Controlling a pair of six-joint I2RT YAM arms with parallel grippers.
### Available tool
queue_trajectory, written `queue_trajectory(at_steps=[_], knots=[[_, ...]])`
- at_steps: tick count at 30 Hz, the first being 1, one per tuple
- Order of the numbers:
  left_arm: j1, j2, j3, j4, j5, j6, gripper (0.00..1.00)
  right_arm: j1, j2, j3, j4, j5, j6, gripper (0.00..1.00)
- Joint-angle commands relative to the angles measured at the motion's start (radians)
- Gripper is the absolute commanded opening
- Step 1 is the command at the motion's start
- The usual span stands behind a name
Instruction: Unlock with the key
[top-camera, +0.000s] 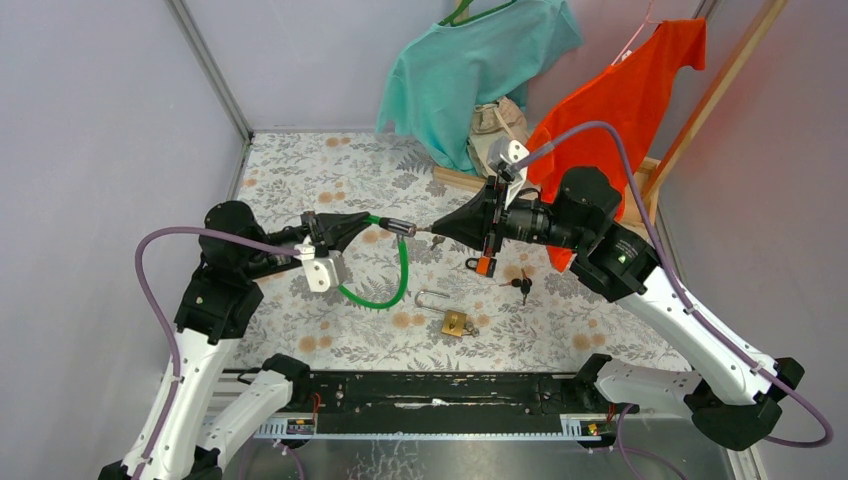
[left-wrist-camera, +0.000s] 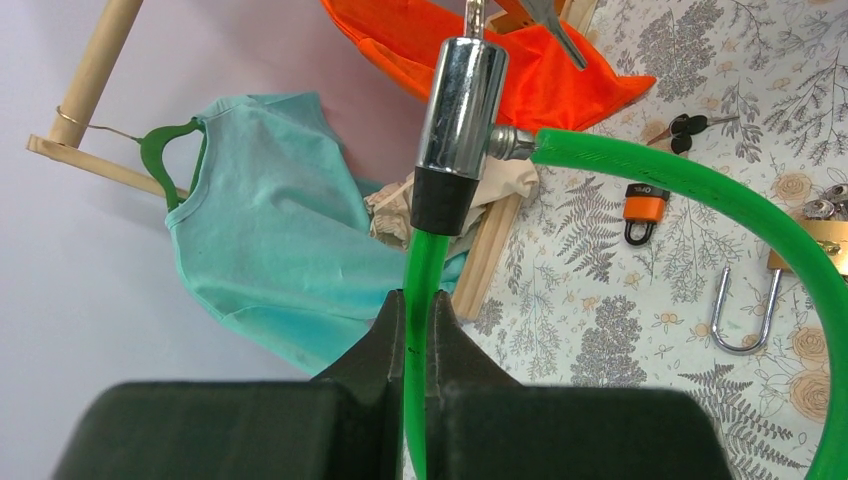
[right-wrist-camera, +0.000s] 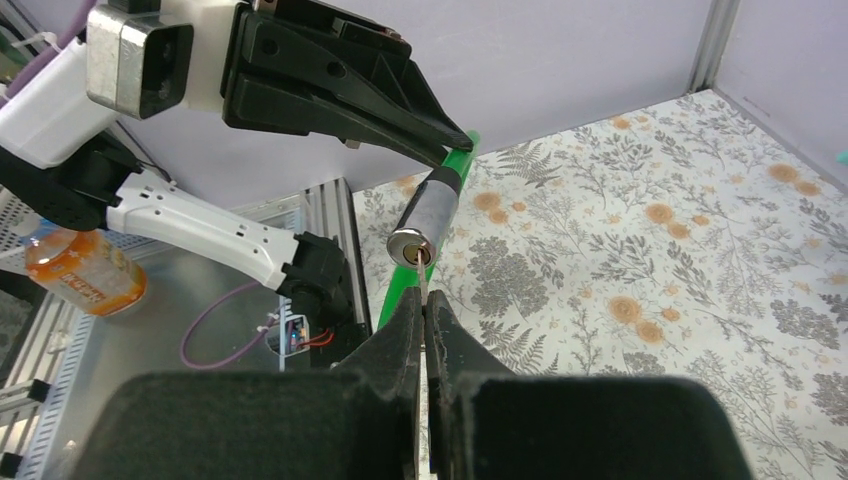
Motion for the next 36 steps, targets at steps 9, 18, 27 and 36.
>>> queue_trajectory(at_steps=[9,18,27,36], knots=[[-0.005,0.002,0.050,0.046,0.005,-0.027,0.00,0.067,0.012,0.025,-0.002,0.135,-0.092,0.00],[-0.006,0.017,0.068,0.046,-0.028,-0.062,0.00,0.130,0.053,0.004,0.025,0.266,-0.132,0.00],[-0.006,0.005,0.052,0.046,-0.027,-0.032,0.00,0.139,0.064,0.019,0.008,0.264,-0.118,0.00],[-0.007,-0.006,0.035,0.046,0.026,0.017,0.00,0.138,0.096,-0.023,0.099,0.189,-0.004,0.00]])
